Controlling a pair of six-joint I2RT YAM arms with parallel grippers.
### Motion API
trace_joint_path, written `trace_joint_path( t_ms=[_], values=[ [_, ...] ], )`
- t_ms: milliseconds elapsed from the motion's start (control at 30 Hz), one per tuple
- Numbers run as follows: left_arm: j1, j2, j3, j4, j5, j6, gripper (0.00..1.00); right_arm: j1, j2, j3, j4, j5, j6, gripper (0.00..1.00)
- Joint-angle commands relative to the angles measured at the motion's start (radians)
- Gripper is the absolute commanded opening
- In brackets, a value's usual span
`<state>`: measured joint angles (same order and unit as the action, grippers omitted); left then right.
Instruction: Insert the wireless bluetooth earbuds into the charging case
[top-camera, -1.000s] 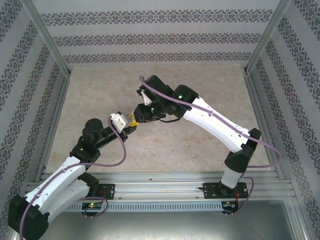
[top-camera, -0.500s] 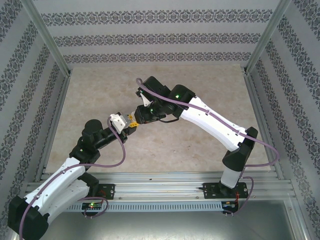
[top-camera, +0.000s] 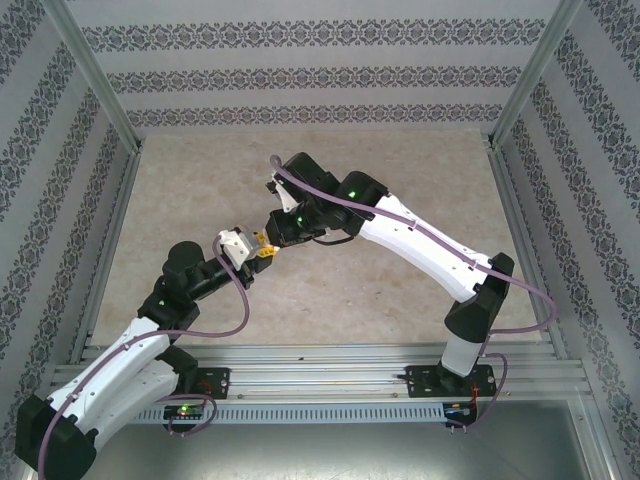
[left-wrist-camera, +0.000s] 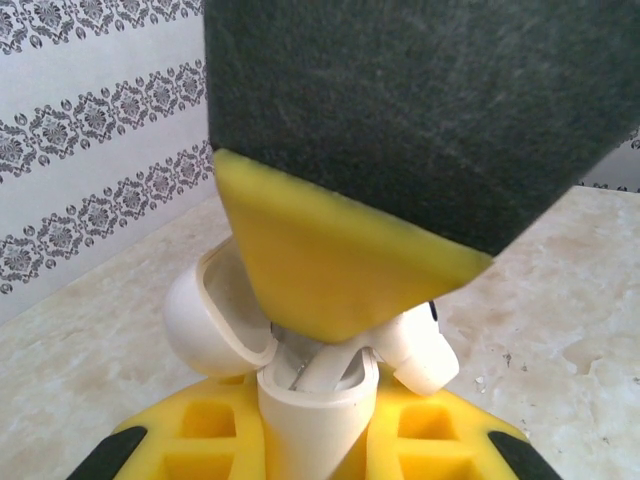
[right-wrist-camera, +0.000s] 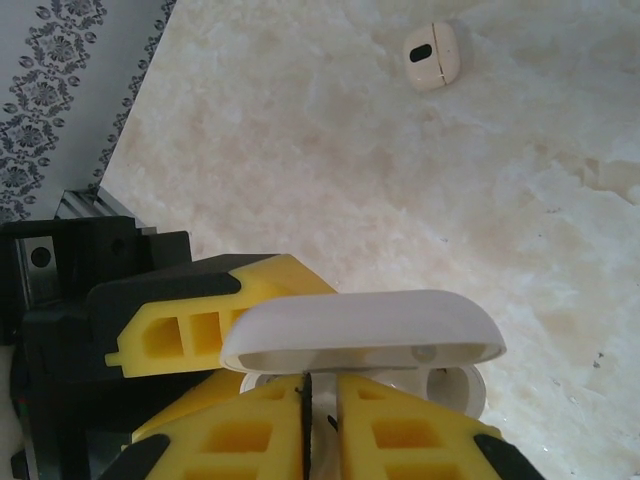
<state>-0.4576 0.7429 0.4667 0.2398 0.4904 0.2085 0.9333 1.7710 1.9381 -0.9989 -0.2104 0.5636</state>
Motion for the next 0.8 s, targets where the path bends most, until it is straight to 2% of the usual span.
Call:
trace_joint_path(
  t_ms=[0,233,567,767],
  values=[
    [-0.012,-0.022,-0.007,0.06,0.019,-0.022,0.0,0.004,-0.008,-0.013,0.017,-0.015,-0.03,0.15],
    [-0.012,-0.012,-0.019,0.082,-0.023,-0.083,0.0,0.0,-0.001,-0.031,0.017,0.009,-0.041,0.14],
    [-0.012,0.049,-0.061,0.211,-0.071,-0.252,0.0,-0.031,0.015,-0.081,0.111,-0.04,-0.004,0.16],
    [-0.012,0.091,-0.077,0.282,-0.065,-0.309,0.0,-0.036,0.049,-0.066,0.129,-0.059,-0.007,0.16]
  ],
)
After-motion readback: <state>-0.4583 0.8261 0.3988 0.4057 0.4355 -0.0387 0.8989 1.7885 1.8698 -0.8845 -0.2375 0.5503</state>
